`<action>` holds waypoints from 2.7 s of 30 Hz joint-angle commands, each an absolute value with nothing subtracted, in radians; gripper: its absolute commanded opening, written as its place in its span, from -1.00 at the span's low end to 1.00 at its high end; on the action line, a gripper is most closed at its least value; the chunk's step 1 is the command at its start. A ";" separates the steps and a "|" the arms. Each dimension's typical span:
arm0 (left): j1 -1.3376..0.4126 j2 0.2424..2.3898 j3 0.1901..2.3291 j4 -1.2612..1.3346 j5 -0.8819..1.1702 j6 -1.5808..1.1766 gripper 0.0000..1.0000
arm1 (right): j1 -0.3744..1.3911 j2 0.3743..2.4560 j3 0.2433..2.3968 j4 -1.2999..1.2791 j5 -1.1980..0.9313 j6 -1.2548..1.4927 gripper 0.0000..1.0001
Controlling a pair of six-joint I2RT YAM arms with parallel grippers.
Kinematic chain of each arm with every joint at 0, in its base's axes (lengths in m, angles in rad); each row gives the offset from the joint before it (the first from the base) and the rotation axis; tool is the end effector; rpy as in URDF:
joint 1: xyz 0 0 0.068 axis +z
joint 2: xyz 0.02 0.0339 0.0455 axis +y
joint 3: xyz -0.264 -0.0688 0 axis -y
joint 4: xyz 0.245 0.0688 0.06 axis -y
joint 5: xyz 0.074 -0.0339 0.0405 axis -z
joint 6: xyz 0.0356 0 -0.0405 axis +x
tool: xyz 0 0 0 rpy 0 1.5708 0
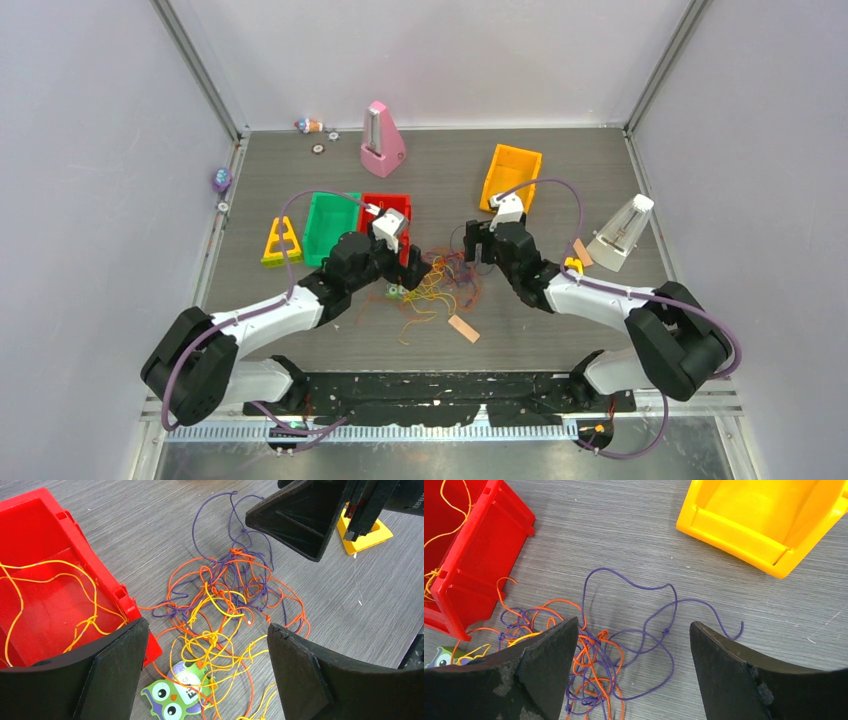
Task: Untangle the cables
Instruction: Untie the cable.
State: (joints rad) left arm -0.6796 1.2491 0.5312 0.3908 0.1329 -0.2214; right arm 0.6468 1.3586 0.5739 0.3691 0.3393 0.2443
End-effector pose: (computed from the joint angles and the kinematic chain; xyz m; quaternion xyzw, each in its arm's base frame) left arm 0.2024 -0.1696 0.2129 0.2219 0.7810 -0.3017 0.4998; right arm 0.2294 0.1584 0.1975 -0.0747 0.8275 0.1043 0.5466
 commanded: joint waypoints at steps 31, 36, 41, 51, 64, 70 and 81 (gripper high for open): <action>-0.684 1.314 0.660 0.248 0.107 -0.196 0.78 | 0.646 1.729 0.926 0.114 0.194 0.303 0.71; -0.684 1.337 0.684 0.219 0.108 -0.196 0.78 | 0.646 1.787 0.973 0.077 0.157 0.309 0.49; -0.685 1.349 0.696 0.201 0.111 -0.196 0.78 | 0.646 1.762 0.969 0.066 0.197 0.299 -0.63; -0.684 1.511 0.817 0.094 0.234 -0.202 0.76 | 0.646 1.496 0.739 0.298 0.219 0.291 -0.89; -0.685 1.694 0.952 0.055 0.361 -0.253 0.16 | 0.645 1.460 0.680 0.384 0.150 0.313 -0.89; -0.684 1.725 0.981 0.057 0.399 -0.269 -0.62 | 0.645 1.464 0.681 0.387 0.142 0.312 -0.89; -0.646 1.465 0.753 0.259 0.236 -0.287 -1.00 | 0.644 1.402 0.669 0.263 0.509 0.391 -0.89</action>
